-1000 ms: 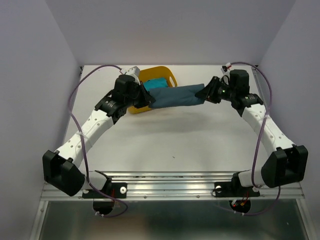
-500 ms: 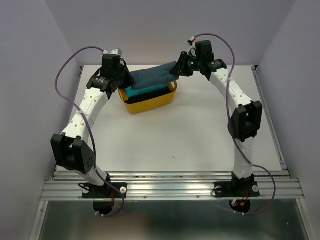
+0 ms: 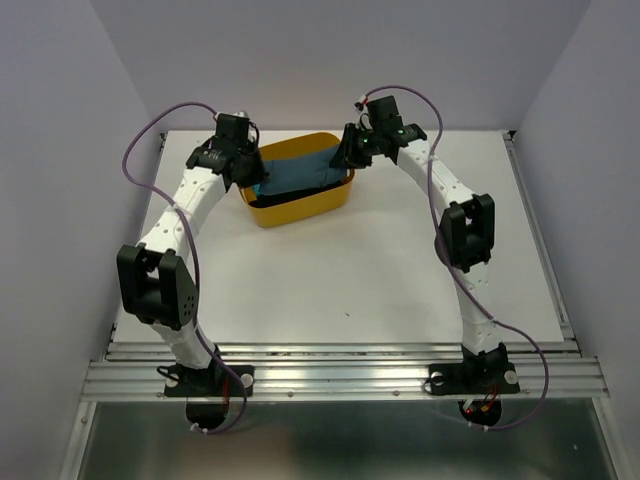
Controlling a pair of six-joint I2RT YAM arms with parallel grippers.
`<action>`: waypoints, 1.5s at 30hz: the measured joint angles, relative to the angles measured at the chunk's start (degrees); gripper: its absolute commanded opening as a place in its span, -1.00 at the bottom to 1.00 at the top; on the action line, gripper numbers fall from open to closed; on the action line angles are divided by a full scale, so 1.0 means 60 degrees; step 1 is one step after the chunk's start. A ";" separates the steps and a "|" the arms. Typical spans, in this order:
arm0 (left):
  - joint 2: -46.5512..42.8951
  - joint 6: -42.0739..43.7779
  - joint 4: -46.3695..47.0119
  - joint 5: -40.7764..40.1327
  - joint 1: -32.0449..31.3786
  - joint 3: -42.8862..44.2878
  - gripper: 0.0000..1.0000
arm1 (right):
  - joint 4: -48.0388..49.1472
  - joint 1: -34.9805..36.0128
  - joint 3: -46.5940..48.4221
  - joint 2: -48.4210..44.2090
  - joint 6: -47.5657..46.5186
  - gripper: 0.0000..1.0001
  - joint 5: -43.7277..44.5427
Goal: Roll the t-shirts
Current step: Place the T-shirt in the bin.
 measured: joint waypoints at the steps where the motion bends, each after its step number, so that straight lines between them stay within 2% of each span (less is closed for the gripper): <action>1: 0.0000 0.0015 0.0011 0.0011 0.0000 -0.0033 -1.00 | -0.0022 0.0000 0.0004 0.0018 -0.0040 -0.99 0.0007; 13: 0.0273 0.0109 0.0703 0.0007 -0.0004 -0.1264 -1.00 | -0.0386 0.0025 0.0095 0.0470 -0.0565 -0.99 0.0073; 18: 0.0466 0.0189 0.0718 -0.0262 -0.0007 -0.1286 -1.00 | -0.0401 0.0098 0.0095 0.0761 -0.0597 -0.99 0.0084; 29: 0.0860 0.0470 0.0718 -0.0532 0.0000 -0.1286 -1.00 | -0.0331 0.0466 0.0095 0.0761 -0.0780 -0.99 0.1126; 45: 0.1206 0.1045 0.0514 -0.0546 0.0000 -0.1045 -1.00 | -0.0353 0.0528 0.0073 0.0681 -0.0954 -0.99 0.1257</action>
